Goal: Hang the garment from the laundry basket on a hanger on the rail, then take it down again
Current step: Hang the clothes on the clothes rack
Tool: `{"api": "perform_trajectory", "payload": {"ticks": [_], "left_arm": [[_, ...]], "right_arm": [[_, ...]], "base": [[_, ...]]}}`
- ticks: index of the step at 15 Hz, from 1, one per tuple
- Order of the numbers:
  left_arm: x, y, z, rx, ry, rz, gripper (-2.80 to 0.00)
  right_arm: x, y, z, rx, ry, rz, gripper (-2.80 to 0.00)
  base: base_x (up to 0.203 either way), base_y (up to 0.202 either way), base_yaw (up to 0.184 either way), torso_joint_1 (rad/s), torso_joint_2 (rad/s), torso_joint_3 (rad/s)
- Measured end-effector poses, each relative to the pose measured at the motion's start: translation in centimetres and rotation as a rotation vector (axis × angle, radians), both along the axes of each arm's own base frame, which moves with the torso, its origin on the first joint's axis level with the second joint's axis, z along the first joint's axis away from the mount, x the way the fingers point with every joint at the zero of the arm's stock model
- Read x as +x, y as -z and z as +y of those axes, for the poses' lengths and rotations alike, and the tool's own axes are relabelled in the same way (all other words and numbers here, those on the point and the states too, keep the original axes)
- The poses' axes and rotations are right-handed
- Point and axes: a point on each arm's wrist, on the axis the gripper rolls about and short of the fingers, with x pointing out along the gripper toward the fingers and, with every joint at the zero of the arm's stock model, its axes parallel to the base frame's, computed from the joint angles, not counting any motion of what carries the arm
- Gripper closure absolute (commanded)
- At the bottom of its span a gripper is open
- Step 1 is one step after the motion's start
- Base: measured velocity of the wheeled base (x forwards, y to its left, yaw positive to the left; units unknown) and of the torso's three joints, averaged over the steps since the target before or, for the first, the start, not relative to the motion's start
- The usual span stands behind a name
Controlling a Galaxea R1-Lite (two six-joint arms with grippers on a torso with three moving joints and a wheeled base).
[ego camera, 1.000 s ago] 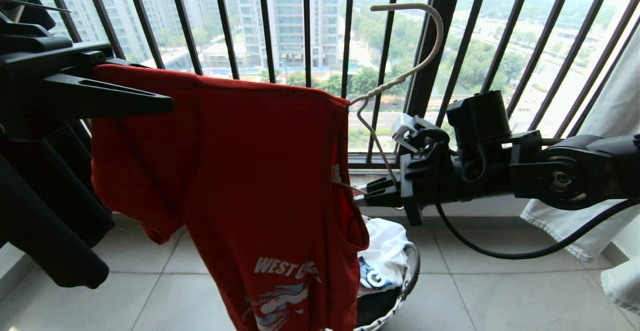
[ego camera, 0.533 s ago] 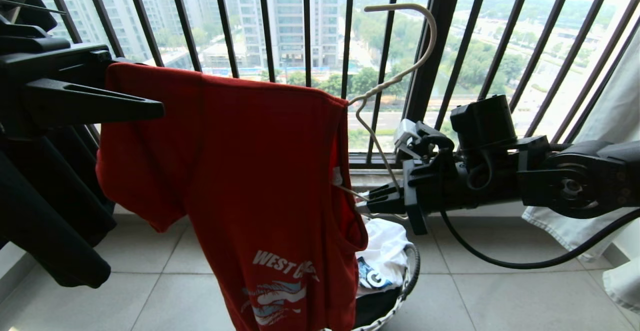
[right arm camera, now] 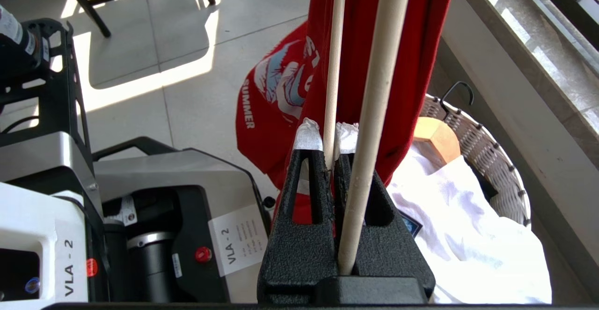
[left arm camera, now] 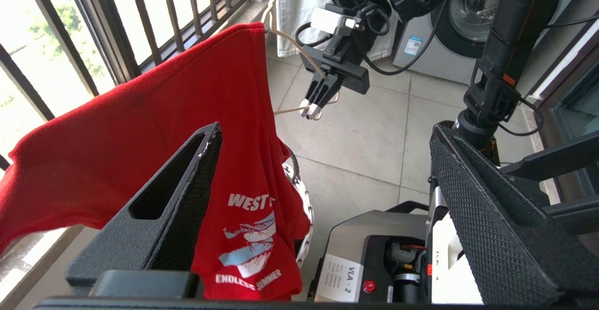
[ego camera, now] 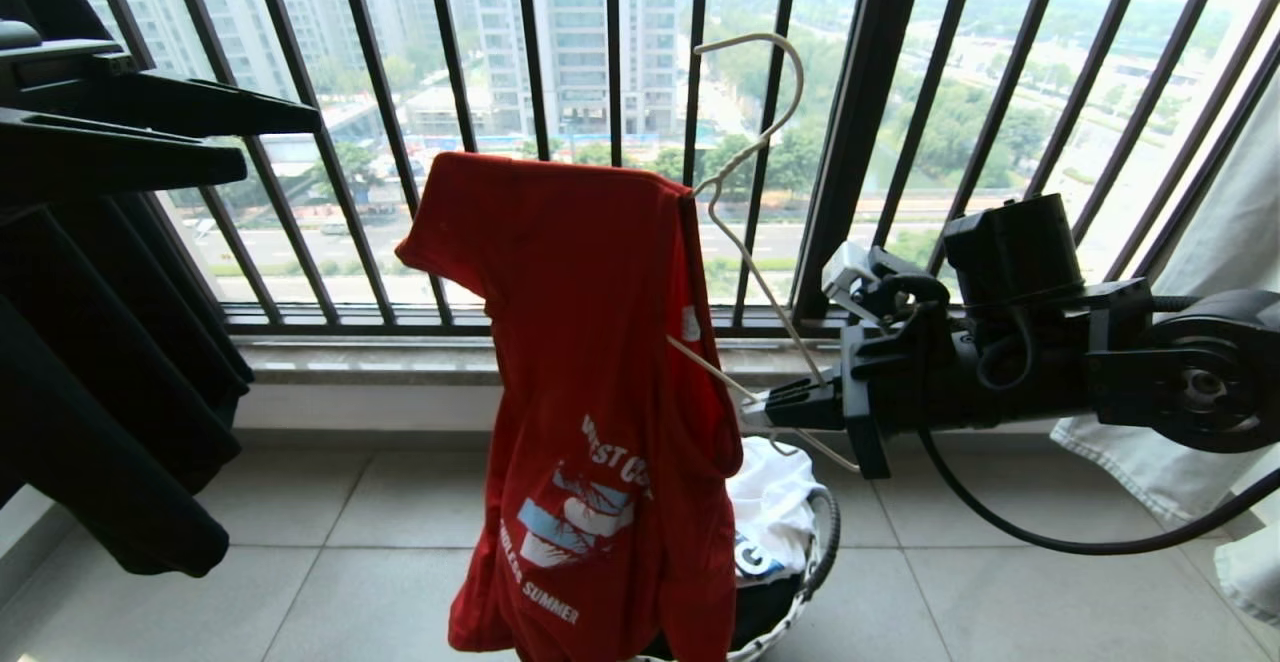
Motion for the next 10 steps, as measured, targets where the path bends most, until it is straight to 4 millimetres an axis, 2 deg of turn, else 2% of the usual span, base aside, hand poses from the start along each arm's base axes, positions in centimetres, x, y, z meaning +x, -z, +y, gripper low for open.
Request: {"api": "perform_trajectory", "payload": {"ticks": [3,4,10], "left_arm": [[-0.5,0.0,1.0,-0.004,-0.055,0.010,-2.80],[-0.7,0.0,1.3,-0.004,-0.069,0.012,0.00],[-1.1,1.1,2.4,0.008,-0.169,0.077,0.00]], "right_arm": [[-0.2,-0.2,-0.1,0.002,0.003,-0.006,0.00],[-0.2,-0.3,-0.2,0.001,0.008,-0.010,0.00],[-0.5,-0.6,-0.4,-0.030,0.047,-0.003,0.00]], "base": [[0.000,0.000,0.000,0.000,0.00,0.000],[0.000,0.000,0.000,0.000,0.00,0.000],[0.000,0.000,0.000,0.000,0.00,0.000]]}}
